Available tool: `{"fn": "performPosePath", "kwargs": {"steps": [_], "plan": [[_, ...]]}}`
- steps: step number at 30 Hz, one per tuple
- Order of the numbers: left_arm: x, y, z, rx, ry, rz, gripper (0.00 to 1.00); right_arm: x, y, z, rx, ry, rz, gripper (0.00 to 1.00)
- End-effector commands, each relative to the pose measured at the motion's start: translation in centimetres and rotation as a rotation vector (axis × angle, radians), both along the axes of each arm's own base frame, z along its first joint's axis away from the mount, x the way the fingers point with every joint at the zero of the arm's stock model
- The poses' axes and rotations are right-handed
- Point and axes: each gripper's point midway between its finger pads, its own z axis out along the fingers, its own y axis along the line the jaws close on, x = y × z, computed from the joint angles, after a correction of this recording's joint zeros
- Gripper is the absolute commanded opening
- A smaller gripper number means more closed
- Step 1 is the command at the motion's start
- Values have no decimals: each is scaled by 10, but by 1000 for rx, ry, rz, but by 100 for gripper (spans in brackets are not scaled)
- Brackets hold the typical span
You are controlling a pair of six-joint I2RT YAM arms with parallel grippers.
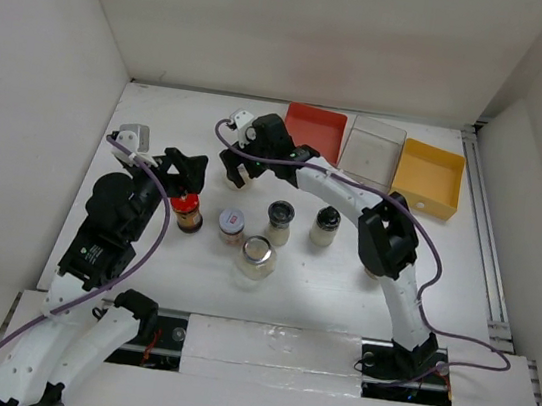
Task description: Organize the condiment bottles
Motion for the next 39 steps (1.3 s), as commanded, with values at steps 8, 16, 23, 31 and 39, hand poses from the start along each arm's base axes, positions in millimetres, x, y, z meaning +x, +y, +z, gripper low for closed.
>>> {"fn": "performPosePath", "kwargs": {"steps": [8,16,23,31,39], "plan": [[0,-4,13,-16,-46,-25,77,19,17,24,105,-50,-28,92],[0,-6,13,-16,-46,-34,77,28,20,23,127,-78,-52,77],[0,-6,15,-19,-54,-34,77,36,15,139,379,-265,-60,63],[0,-4,15,-19,-54,-23,77,77,-36,224,559,-355,-106,63],[0,-4,15,-19,-54,-23,77,142,-116,228,580,-395,-268,62]]}}
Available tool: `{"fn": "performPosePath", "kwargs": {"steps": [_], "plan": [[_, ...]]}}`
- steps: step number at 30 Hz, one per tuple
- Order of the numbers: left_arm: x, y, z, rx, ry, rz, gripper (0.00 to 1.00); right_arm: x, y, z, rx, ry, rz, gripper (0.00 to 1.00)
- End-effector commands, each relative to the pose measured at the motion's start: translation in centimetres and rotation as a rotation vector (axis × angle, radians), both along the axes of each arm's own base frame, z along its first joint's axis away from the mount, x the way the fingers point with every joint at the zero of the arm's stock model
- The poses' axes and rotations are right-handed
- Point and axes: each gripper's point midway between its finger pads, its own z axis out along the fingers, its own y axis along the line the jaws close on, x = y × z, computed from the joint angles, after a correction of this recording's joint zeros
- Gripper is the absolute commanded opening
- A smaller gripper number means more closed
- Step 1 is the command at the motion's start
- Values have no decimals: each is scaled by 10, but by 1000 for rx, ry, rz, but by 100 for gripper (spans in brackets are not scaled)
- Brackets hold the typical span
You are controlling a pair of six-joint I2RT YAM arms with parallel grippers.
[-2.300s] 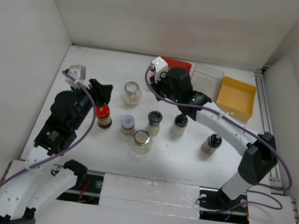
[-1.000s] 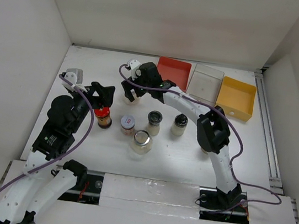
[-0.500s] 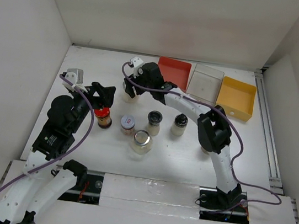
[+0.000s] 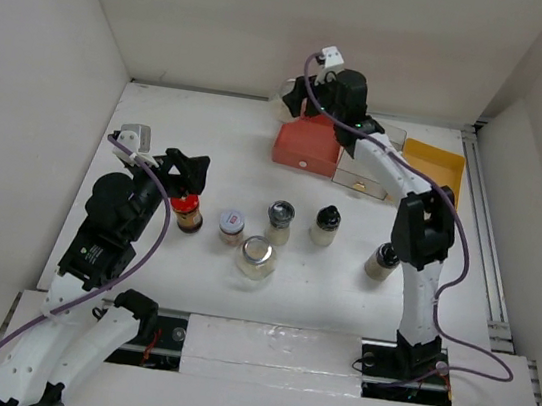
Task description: Organize the condiment bottles
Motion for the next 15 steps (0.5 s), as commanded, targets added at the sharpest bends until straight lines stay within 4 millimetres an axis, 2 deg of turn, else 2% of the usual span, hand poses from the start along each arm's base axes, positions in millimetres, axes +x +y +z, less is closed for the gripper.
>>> {"fn": "performPosePath", "kwargs": {"steps": [1,2,4,5,6,7,8,9,11,12,15], "plan": [[2,1,13,-16,-48,3,77,17,-29,97,135,-203,-43,62],[2,1,13,-16,-48,3,77,28,-43,94,132,-204,-71,62],[4,0,11,-13,-39,3,77,41,-56,89,128,-203,-95,62],[4,0,11,-13,-39,3,77,49,-68,86,125,-203,-107,62],[6,-1,8,-9,-29,3,77,54,-73,86,124,-202,-117,62],[6,-1,8,-9,-29,3,77,57,-71,75,115,-182,-117,62],[6,-1,8,-9,-29,3,77,63,-79,69,110,-175,-131,62],[8,-2,5,-5,-19,3,77,64,-83,74,114,-184,-129,62],[10,-3,3,-2,-11,3,77,69,-82,58,105,-162,-130,62],[10,-3,3,-2,-10,3,77,68,-80,58,105,-161,-121,62],[10,-1,3,-2,-11,12,77,71,-78,41,95,-134,-111,62]]}}
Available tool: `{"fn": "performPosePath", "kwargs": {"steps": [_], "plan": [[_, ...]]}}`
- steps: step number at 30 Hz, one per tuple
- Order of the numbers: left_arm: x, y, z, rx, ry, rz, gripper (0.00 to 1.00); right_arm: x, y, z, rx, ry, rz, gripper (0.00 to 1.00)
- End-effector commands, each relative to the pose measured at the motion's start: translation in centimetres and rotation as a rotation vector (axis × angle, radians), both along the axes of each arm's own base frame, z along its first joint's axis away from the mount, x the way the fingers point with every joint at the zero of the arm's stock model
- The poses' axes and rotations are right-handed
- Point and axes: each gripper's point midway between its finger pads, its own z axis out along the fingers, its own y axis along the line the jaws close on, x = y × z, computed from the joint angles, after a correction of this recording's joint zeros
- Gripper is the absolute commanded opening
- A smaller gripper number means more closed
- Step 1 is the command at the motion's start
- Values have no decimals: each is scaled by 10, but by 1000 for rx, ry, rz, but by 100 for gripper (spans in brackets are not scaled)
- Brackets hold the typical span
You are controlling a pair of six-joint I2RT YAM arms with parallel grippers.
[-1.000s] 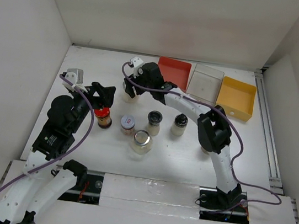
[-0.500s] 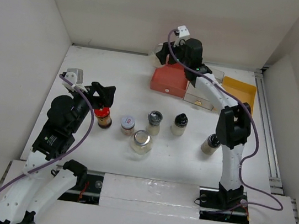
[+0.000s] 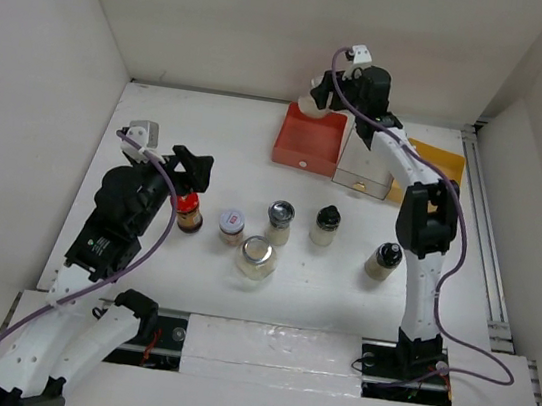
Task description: Organize the condiment bottles
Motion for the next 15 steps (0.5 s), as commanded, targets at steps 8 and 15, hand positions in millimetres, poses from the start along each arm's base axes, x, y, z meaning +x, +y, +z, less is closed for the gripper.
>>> {"fn": "performPosePath", "kwargs": {"steps": [8,15], "plan": [[4,2,10,-3,-40,11,77,8,30,13,44,-104,74,62],[4,2,10,-3,-40,11,77,29,26,-5,4,-128,25,64]]}}
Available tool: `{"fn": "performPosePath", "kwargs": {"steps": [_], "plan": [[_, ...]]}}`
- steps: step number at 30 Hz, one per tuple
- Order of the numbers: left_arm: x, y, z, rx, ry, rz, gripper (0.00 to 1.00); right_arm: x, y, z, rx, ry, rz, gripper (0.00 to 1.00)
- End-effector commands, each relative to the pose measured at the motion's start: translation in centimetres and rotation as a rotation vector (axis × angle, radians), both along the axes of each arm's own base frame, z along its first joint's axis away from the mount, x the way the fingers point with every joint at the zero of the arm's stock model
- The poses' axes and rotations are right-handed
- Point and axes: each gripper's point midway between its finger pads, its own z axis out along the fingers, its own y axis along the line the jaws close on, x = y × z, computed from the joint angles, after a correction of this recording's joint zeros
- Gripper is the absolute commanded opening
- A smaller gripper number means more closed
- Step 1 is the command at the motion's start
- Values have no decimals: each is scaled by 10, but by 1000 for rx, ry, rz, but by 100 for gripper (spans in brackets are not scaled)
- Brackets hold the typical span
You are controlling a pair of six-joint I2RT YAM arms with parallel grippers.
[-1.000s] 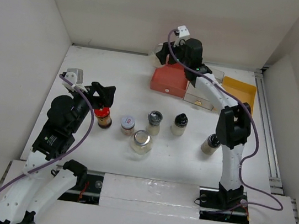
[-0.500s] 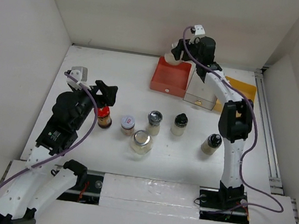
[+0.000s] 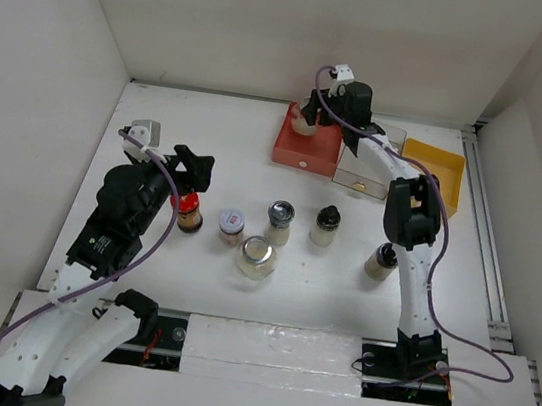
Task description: Organize the condiment bottles
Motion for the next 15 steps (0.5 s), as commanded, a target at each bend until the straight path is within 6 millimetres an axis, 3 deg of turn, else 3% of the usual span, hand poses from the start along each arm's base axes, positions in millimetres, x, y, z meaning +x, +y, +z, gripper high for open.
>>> {"fn": "performPosePath", "kwargs": {"steps": [1,6,7,10,11,12,14,15], "plan": [[2,2,13,-8,-50,11,77,17,14,69,50,-221,-1,64],[2,1,13,-8,-50,1,77,22,16,58,9,-241,-38,65],[2,1,13,-8,-50,1,77,20,19,46,-10,-223,-40,68],[2,1,13,-8,-50,1,77,15,26,40,-28,-227,-53,75],[2,1,13,-8,-50,1,77,11,24,29,-38,-204,-51,80],[2,1,13,-8,-50,1,77,10,22,39,-28,-230,-63,84],[2,1,13,-8,-50,1,77,2,25,31,-34,-215,-53,92],[1,-1,13,-9,-50,-8,77,-2,24,42,-27,-232,-54,96]]}}
